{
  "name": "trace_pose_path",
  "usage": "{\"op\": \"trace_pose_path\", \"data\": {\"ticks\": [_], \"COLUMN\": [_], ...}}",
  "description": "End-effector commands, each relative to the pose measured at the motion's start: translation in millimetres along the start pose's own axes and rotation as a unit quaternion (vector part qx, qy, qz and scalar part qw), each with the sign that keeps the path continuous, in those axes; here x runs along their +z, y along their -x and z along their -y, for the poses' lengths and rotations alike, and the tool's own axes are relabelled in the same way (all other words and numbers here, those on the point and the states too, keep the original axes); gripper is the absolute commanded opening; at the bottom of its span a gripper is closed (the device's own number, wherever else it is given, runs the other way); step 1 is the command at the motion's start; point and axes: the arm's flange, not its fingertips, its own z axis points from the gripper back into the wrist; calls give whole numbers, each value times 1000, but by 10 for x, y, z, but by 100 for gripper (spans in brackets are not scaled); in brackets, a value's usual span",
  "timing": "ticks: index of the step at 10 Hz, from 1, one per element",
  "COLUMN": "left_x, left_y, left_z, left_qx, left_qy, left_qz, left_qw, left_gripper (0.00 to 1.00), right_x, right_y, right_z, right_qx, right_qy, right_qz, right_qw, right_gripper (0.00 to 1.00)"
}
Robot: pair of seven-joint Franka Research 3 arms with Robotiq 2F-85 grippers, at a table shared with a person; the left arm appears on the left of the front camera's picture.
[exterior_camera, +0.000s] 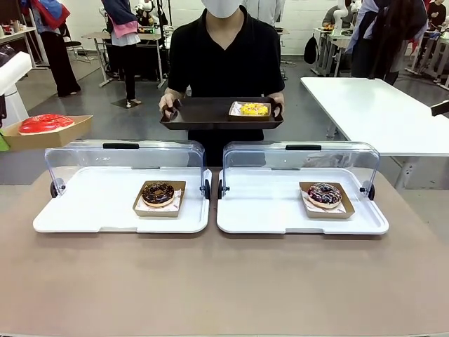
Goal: Provide the desired donut to the person.
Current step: Place the picked Paper togo box onto the Handle tray extended by the person.
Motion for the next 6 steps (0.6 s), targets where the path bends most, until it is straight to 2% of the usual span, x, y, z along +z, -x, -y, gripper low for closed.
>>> {"op": "trace_pose_path", "data": {"ticks": [1, 6], "left_x": [28, 28], "left_y": [-9, -9], "left_z": [13, 13], "left_qx": [1, 1], "left_qy": [-4, -4], "left_qz": [-1, -1], "left_qw": [1000, 1000], "left_gripper": [0, 0], "right_x": [-8, -8], "right_y": [-8, -8], "right_z": [7, 7], "right_qx": [-4, -4], "right_qy": [3, 3], "right_qz": [-1, -1], "right_qw": [1000, 1000], "right_gripper": [100, 100]}}
